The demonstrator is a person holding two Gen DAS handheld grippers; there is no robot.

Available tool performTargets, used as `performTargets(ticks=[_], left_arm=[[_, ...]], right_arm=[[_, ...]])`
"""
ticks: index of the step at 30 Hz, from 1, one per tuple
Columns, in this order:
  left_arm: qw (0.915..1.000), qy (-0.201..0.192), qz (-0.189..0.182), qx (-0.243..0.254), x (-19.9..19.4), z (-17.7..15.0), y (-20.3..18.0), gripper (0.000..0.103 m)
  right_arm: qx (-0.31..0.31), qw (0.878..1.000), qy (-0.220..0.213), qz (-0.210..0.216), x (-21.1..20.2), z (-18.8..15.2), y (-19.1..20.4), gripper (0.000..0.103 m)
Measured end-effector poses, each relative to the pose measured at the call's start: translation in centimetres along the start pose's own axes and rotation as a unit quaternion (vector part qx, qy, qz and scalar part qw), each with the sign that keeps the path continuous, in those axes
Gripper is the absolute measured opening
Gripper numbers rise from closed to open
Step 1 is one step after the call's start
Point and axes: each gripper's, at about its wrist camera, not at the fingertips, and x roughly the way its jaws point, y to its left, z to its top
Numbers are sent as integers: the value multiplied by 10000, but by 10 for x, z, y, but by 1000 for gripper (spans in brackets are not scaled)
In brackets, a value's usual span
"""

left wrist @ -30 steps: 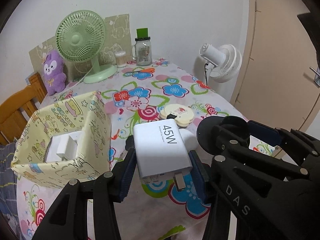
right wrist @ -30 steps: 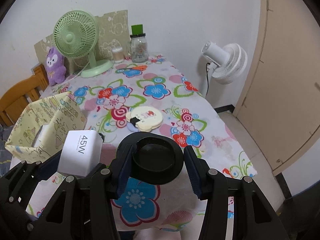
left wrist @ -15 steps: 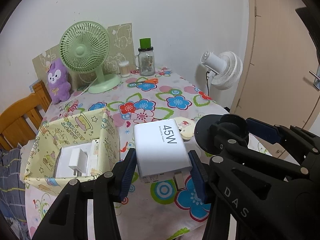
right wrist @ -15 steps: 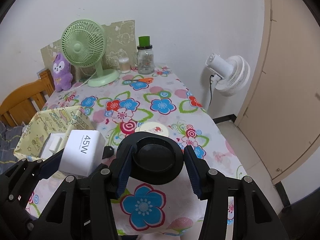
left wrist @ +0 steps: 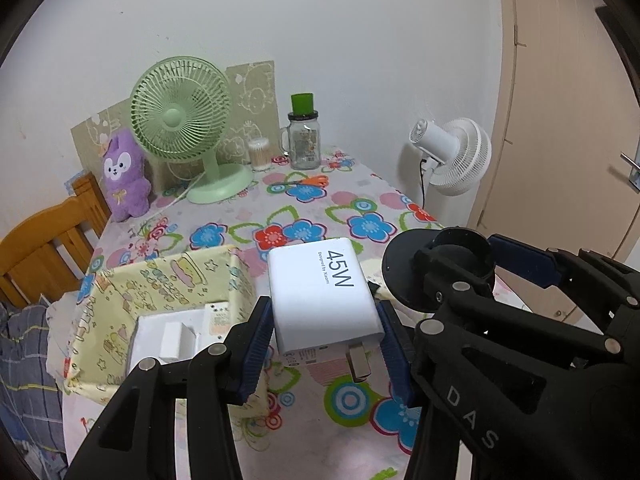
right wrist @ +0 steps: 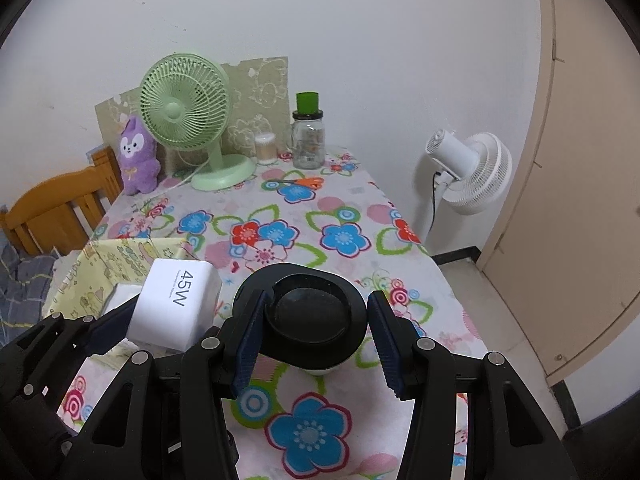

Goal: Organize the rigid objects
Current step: 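Carry the white charger in the left tool while the right tool carries the black base toward the yellow box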

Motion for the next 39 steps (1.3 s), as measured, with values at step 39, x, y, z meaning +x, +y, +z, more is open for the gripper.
performTargets(ticks=[39], left_arm=[[9977, 251, 405, -476, 19, -2, 100, 53]], right_arm=[[-474, 9972, 92, 563, 32, 28, 96, 54]])
